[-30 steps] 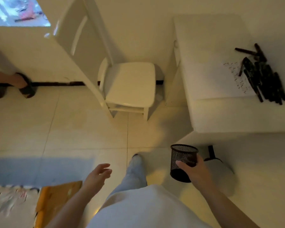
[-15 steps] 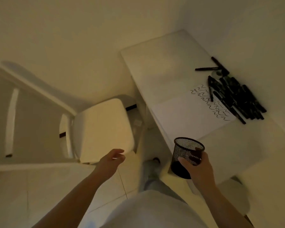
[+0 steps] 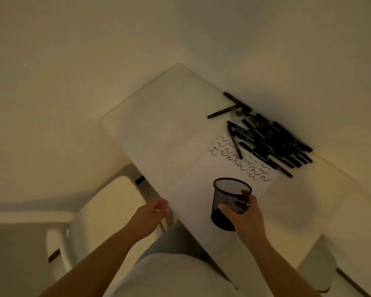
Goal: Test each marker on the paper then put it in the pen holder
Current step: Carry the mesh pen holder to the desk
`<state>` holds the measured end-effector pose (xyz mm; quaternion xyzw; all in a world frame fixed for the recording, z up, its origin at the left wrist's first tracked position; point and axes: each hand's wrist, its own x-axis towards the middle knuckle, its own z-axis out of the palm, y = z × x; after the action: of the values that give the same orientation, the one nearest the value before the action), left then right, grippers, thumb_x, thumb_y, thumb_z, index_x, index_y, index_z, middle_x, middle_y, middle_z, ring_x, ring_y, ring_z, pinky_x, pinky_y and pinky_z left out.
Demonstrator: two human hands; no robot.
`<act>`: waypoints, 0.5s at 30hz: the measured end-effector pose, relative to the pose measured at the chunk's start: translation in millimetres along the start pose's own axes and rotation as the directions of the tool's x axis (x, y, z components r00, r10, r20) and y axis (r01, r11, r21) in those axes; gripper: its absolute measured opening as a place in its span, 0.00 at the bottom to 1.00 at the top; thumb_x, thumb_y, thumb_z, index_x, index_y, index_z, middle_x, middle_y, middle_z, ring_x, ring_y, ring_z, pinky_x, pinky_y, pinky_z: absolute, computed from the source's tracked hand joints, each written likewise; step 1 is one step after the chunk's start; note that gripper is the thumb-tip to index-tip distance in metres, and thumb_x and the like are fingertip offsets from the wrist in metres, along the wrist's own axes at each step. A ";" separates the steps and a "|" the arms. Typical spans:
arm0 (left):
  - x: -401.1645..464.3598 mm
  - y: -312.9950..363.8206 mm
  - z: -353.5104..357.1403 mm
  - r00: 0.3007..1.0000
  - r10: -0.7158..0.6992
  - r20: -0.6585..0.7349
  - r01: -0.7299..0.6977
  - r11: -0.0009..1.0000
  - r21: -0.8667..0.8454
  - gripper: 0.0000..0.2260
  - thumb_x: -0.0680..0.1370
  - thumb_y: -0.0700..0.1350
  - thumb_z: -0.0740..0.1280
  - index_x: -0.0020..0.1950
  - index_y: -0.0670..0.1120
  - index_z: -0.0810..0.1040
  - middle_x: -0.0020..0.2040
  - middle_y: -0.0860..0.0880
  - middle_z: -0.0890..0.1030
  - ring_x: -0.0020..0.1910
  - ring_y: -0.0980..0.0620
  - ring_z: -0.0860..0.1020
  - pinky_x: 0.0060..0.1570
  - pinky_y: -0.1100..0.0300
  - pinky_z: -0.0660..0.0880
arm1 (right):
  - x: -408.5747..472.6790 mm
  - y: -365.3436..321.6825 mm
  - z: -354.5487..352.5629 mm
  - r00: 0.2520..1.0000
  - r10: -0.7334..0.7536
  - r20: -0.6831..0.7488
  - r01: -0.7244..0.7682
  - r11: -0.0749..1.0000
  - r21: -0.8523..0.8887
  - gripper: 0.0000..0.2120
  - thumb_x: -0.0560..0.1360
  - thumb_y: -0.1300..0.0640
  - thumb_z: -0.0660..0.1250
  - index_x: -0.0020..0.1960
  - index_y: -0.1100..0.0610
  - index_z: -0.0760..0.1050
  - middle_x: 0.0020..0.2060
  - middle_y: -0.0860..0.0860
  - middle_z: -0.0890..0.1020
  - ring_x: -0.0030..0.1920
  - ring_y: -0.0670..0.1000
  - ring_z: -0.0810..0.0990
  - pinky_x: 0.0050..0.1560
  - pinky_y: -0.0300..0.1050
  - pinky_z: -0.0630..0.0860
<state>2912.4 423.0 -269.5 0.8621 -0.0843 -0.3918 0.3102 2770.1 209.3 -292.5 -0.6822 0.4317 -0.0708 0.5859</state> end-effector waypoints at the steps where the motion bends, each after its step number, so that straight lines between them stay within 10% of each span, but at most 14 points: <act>1: 10.7 8.6 -3.1 0.999 0.017 0.029 -0.018 0.999 0.030 0.07 0.78 0.47 0.62 0.54 0.56 0.72 0.47 0.58 0.76 0.45 0.61 0.75 0.40 0.72 0.67 | 2.9 0.1 -1.0 0.999 0.018 -0.029 -0.017 1.000 0.013 0.35 0.63 0.51 0.77 0.65 0.53 0.65 0.55 0.47 0.75 0.54 0.48 0.74 0.45 0.37 0.70; 10: 122.9 100.5 -5.1 0.909 0.214 0.357 -0.327 0.898 0.294 0.10 0.78 0.47 0.62 0.59 0.52 0.73 0.54 0.52 0.76 0.50 0.56 0.75 0.46 0.65 0.69 | 40.3 -14.0 -10.0 0.932 0.146 -0.333 -0.108 0.985 0.132 0.37 0.62 0.49 0.78 0.66 0.51 0.65 0.53 0.44 0.74 0.53 0.46 0.74 0.47 0.37 0.70; 15: 182.2 150.5 -1.4 0.785 0.285 0.550 -0.555 0.718 0.420 0.13 0.77 0.47 0.63 0.61 0.50 0.72 0.58 0.51 0.75 0.52 0.55 0.74 0.51 0.63 0.69 | 58.2 -20.4 -15.7 0.742 0.286 -0.607 -0.133 0.949 0.285 0.35 0.61 0.50 0.77 0.63 0.51 0.66 0.51 0.45 0.75 0.52 0.47 0.75 0.45 0.36 0.72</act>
<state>3051.8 233.5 -291.9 0.7553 -0.4638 -0.4526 0.0975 2807.0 157.4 -294.0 -0.4934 0.6688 -0.2804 0.4801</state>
